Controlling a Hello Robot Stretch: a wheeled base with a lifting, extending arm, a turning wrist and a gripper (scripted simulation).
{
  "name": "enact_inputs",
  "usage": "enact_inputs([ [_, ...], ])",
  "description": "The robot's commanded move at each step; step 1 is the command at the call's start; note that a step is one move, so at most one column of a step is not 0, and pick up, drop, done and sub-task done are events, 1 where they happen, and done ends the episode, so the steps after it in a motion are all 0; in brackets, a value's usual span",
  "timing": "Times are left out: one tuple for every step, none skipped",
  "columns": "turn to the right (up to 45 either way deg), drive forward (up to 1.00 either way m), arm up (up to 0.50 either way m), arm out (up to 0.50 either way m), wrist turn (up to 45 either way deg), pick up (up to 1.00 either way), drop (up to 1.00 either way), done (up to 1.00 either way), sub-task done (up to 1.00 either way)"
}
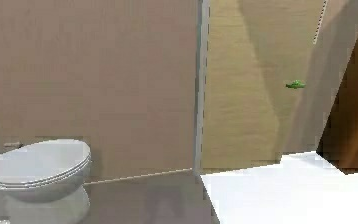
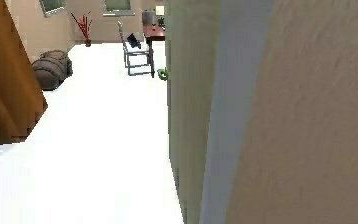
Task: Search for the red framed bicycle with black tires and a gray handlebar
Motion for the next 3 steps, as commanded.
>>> enact_inputs([
  [27.0, 0.0, 0.0, 0.0, 0.0, 0.0, 0.0, 0.0, 0.0],
  [0.0, 0.4, 0.0, 0.0, 0.0, 0.0, 0.0, 0.0, 0.0],
  [45.0, 0.0, 0.0, 0.0, 0.0, 0.0, 0.0, 0.0, 0.0],
])
